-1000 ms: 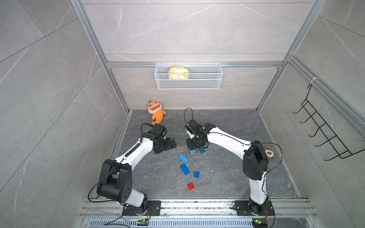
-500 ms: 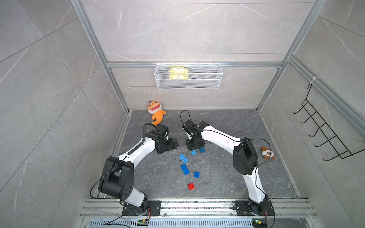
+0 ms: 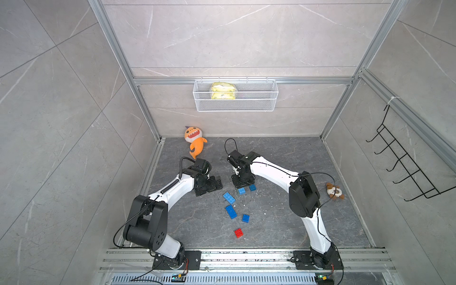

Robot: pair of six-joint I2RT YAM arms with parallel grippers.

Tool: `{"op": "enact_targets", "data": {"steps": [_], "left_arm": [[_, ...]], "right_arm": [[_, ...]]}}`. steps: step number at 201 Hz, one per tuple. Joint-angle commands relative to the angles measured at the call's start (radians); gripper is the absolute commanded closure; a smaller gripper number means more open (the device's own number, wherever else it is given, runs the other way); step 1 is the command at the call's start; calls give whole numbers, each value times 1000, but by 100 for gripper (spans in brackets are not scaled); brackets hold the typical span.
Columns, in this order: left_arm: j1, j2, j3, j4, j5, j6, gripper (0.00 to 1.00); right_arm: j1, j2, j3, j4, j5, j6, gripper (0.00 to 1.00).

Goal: Assemble a heart with lego
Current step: Assemble the lego brick with the lego brick.

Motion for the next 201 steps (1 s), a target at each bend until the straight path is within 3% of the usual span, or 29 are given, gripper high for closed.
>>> {"op": "enact_targets", "data": {"steps": [1,114,201], "left_arm": [[-2,-8,2,12,22,4,0],[-1,-31,-19,32,21,-14,0],[-3,-78,-44,20,10,-17,0]], "right_arm": [[-3,51,17,-36,-6,8,67],[-6,37,-41,-128,-6,-32,66],[-6,265,255,-269,-24,-55,65]]}}
